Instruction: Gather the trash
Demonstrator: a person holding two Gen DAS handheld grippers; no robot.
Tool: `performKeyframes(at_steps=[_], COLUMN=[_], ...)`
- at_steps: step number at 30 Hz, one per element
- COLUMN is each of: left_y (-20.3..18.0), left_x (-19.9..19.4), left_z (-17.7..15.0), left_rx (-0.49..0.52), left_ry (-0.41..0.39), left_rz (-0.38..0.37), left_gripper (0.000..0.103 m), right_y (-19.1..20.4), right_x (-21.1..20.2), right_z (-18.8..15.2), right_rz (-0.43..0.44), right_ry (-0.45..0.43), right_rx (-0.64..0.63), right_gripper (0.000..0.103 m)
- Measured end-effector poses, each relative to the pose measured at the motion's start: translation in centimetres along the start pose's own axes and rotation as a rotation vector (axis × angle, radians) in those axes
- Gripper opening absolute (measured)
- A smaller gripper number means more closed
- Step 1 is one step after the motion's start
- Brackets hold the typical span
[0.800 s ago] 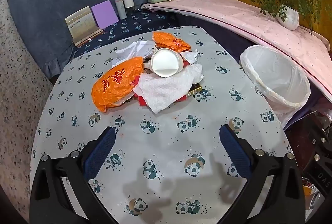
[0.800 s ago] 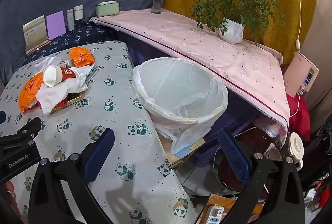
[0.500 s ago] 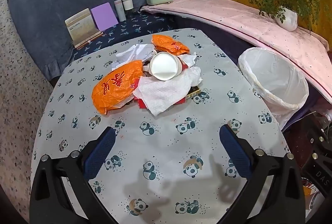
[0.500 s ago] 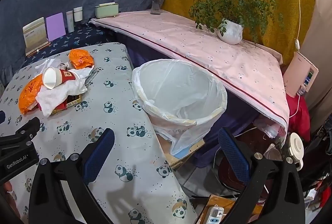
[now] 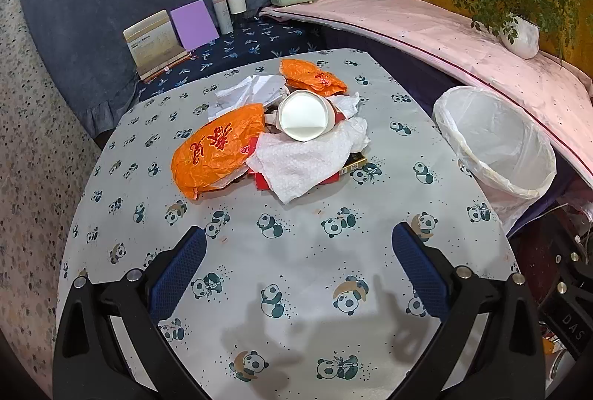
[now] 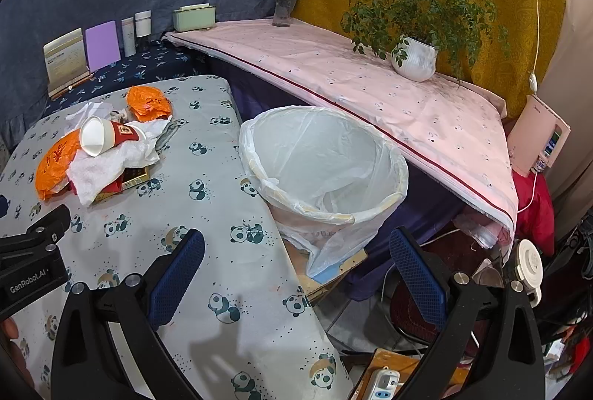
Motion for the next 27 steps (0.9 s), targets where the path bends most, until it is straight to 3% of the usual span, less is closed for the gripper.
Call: performKeyframes(at_steps=[27], left_y=[0.54], left_x=[-0.06], left_z=[0.05], left_rx=[-0.020], left_ry=[0.014], left_rz=[-0.026], left_gripper=[0.096], right_y=[0.73], right_x=[-0.49], right_z=[0.44], right_rz=[-0.003], right_ry=[-0.016], right_rx=[-0.021], right_gripper=[0.096])
Point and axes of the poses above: each gripper's, at about its wrist camera, not at the fingertips, and x roughly the way its jaws point, y to its left, z to its top, the point moved 8 cm from there along x, roughly the way its jaws point, and after that the axes turned 6 degrees about -z, right-handed, at the moved point
